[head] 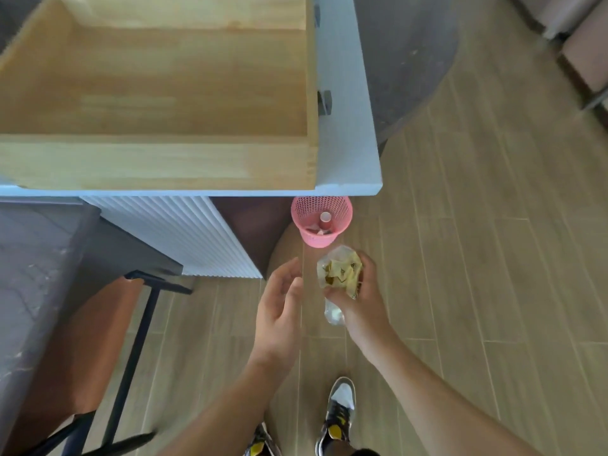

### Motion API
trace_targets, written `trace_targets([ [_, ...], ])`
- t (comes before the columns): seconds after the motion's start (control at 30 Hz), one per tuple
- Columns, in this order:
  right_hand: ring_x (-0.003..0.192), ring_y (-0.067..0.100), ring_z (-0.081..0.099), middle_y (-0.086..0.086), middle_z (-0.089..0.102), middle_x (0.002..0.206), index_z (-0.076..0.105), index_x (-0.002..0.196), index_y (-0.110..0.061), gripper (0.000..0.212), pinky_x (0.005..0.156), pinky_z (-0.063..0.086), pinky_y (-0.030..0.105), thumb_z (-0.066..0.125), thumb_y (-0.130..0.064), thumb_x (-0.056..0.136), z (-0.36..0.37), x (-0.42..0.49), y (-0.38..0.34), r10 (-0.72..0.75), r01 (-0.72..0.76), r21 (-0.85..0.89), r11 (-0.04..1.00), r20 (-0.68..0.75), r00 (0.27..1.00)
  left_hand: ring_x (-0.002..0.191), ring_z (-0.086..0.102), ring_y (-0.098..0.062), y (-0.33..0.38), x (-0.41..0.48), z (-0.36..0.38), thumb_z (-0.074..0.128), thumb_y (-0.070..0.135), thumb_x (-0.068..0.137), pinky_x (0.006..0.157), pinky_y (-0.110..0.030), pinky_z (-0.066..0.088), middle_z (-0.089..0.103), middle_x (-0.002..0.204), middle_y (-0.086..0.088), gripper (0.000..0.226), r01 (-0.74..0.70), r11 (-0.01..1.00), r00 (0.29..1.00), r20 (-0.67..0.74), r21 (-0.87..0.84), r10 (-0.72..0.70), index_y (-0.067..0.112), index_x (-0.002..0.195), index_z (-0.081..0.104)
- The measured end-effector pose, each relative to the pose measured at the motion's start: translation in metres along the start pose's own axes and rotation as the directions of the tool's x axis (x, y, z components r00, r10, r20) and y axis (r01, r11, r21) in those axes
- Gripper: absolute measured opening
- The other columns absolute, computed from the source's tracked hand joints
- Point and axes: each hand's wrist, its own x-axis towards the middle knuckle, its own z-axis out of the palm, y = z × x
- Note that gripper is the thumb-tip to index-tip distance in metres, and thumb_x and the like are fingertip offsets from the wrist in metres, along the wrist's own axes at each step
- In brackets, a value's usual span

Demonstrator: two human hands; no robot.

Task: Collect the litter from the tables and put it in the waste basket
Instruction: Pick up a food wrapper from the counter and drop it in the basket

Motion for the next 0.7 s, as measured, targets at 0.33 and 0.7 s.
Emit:
trace_targets([
  [0.33, 0.098, 0.0, 0.069, -0.018, 0.068, 0.11, 0.055, 0.1, -0.071, 0.062, 0.074, 0.055, 0.015, 0.072, -0.02, 0.069, 0.023, 0.094, 0.113, -0.061, 0.066, 0.079, 0.995, -0.067, 0.996, 0.127, 0.06, 0.002, -0.125, 0.08, -0.001, 0.049, 0.054, 0.095, 0.112, -0.04, 0.05, 0.066, 0.13, 0.029, 0.037, -0.052, 0.999, 0.996, -0.067, -0.006, 0.052, 0.047, 0.126, 0.066],
  [0.7, 0.092, 0.015, 0.075, -0.002, 0.074, 0.11, 0.061, 0.124, -0.033, 0.051, 0.073, 0.059, 0.031, 0.071, -0.031, 0.074, 0.008, 0.184, 0.207, 0.046, -0.002, 0.278, 0.96, -0.151, 0.987, 0.13, 0.057, 0.008, -0.219, 0.151, 0.018, 0.049, 0.063, 0.092, 0.116, -0.044, 0.049, 0.063, 0.136, 0.031, 0.047, -0.122, 0.992, 0.991, -0.051, -0.033, 0.121, 0.049, 0.134, 0.062],
])
